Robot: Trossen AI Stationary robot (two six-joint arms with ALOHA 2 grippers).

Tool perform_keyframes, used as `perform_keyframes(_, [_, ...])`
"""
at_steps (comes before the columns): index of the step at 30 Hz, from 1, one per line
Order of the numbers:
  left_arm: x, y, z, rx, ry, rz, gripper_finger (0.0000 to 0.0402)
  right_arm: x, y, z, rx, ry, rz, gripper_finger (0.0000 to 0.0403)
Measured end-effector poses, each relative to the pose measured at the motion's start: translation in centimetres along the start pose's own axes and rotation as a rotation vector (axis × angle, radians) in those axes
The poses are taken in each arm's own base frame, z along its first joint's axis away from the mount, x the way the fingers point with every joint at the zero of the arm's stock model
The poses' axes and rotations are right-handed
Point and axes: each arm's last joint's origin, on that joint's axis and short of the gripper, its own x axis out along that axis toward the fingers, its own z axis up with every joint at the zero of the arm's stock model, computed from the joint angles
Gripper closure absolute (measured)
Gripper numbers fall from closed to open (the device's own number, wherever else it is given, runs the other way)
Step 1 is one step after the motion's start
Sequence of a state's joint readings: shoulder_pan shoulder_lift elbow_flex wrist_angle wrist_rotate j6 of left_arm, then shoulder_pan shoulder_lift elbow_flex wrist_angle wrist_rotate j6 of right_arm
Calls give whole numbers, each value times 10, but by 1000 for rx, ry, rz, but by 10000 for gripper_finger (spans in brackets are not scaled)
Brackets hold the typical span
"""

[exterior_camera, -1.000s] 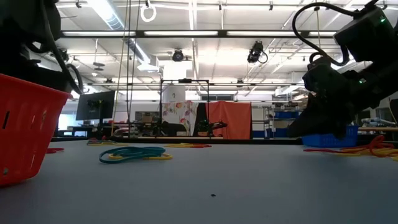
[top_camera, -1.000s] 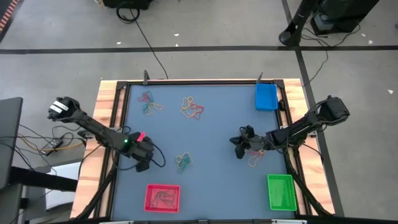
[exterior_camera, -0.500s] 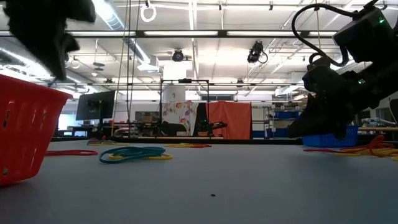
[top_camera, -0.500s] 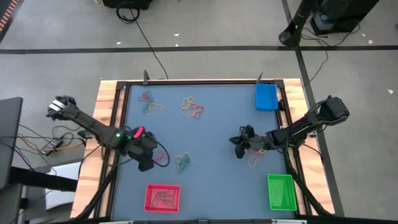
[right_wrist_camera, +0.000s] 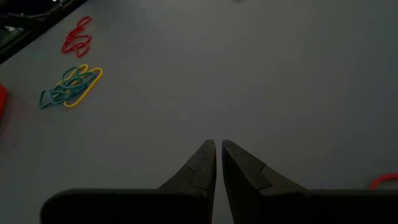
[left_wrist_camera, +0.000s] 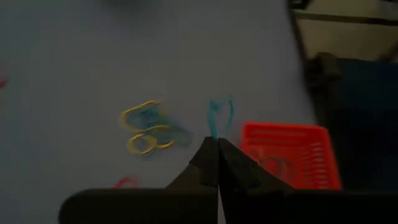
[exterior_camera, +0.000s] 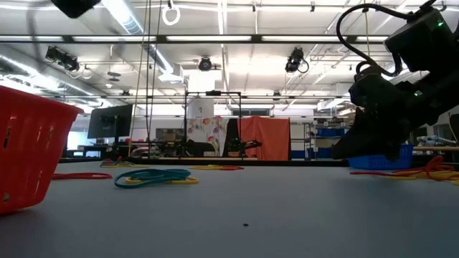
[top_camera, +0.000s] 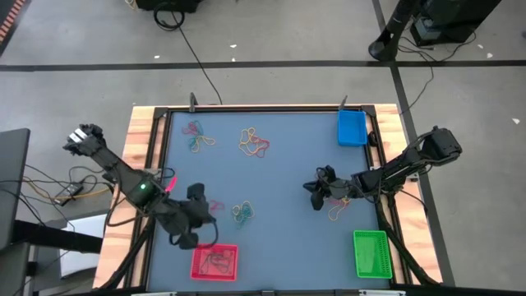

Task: Sort rubber bands into baskets
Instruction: Put the blue rubber band into the red bin

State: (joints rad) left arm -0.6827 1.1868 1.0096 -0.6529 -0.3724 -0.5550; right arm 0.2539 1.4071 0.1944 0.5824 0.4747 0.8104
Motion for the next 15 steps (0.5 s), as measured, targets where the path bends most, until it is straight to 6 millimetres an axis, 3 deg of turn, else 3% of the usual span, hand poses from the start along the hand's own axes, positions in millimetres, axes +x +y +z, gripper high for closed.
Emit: perform_keyframes(15, [31,-55,-22,94,135,-278,401,0,0,0,4,-5,2,362])
